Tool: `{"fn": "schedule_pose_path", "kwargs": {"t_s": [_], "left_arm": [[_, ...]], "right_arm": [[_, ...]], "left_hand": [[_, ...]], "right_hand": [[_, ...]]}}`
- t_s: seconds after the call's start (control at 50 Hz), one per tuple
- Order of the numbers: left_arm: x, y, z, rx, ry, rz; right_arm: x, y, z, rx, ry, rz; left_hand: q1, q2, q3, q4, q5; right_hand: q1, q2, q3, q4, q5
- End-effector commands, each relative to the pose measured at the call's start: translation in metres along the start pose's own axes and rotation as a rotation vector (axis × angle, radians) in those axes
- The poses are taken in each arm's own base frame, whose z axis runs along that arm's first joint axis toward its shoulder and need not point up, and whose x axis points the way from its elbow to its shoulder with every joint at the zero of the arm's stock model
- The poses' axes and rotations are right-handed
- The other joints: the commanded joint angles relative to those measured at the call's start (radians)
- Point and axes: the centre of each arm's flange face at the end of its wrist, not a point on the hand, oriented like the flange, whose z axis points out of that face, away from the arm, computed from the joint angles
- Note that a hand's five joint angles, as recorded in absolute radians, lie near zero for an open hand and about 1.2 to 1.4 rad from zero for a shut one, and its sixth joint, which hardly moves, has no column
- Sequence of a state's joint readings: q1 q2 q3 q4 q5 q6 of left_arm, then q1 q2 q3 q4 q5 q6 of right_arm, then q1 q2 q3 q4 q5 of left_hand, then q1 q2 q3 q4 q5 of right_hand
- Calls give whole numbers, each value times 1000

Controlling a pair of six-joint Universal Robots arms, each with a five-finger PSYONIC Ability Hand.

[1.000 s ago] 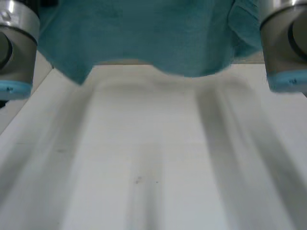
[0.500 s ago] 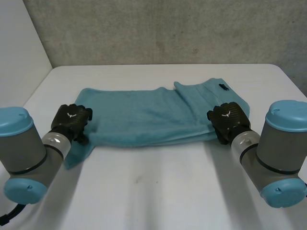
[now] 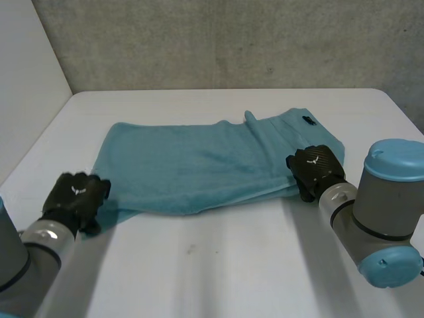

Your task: Fold the laundry

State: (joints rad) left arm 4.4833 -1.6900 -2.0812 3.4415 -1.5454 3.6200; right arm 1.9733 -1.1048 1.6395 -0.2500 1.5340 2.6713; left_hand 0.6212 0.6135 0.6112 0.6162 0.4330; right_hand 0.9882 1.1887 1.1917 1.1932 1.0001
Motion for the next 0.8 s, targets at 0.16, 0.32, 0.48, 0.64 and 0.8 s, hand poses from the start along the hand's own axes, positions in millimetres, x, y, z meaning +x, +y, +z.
{"fn": "schedule_pose_path", "kwargs": {"t_s": [0.16,0.32,0.48,0.64,0.8], "left_arm": [[-15,26,20,-94,-41,-39],[-25,39,39,-140,-61,-58],[-26,39,46,-139,-62,-58],[-24,41,52,-136,-37,-59],[-23,41,56,-124,-39,-57]], "right_arm": [[-4,3,-2,-12,-12,-7],[-4,5,-3,-16,-16,-7],[-5,5,-3,-16,-20,-10],[-9,12,-1,-35,-31,-11],[-10,13,-1,-40,-34,-14]], "left_hand": [[-138,-130,-128,-133,-124],[-129,-121,-119,-124,-115],[-94,-86,-84,-89,-80],[-82,-74,-72,-77,-68],[35,43,45,40,49]], "right_hand": [[408,208,205,203,222],[408,208,205,203,222],[408,208,205,203,222],[408,208,205,203,222],[408,208,205,203,222]]}}
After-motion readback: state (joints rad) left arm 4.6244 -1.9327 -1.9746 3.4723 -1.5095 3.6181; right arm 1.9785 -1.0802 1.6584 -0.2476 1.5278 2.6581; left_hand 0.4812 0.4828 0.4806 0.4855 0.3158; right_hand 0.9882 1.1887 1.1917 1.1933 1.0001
